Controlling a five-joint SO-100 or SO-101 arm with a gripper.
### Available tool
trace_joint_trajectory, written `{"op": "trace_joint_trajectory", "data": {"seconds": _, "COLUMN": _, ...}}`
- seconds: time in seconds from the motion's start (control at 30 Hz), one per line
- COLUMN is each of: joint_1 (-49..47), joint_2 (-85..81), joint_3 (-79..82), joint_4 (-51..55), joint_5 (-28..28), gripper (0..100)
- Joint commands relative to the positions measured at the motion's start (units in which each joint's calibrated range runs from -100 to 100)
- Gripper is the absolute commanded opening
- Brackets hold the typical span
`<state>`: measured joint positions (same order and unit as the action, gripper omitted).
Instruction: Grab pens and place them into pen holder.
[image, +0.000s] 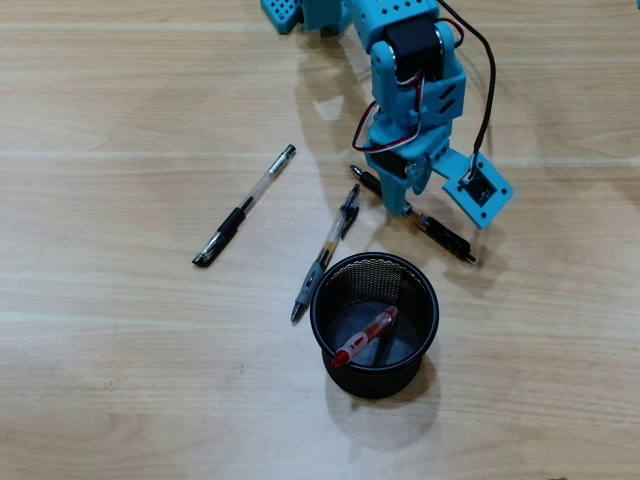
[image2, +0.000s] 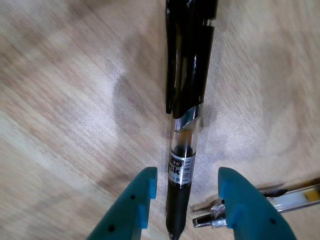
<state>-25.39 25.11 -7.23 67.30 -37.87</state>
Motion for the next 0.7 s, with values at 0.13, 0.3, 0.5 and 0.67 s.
{"op": "trace_joint_trajectory", "data": {"seconds": 0.13, "joint_1": -0.4, "joint_2": 1.3, "joint_3": -2.7, "joint_4": -0.4, "joint_5": -0.3, "gripper": 14}}
{"op": "trace_joint_trajectory", "data": {"seconds": 0.3, "joint_1": -0.2, "joint_2": 2.6, "joint_3": -2.7, "joint_4": -0.4, "joint_5": -0.3, "gripper": 14}}
{"op": "trace_joint_trajectory", "data": {"seconds": 0.5, "joint_1": -0.8, "joint_2": 4.8, "joint_3": -2.7, "joint_4": -0.5, "joint_5": -1.8, "gripper": 14}}
{"op": "trace_joint_trajectory", "data": {"seconds": 0.67, "joint_1": -0.7, "joint_2": 4.9, "joint_3": -2.7, "joint_4": -0.5, "joint_5": -1.9, "gripper": 11}}
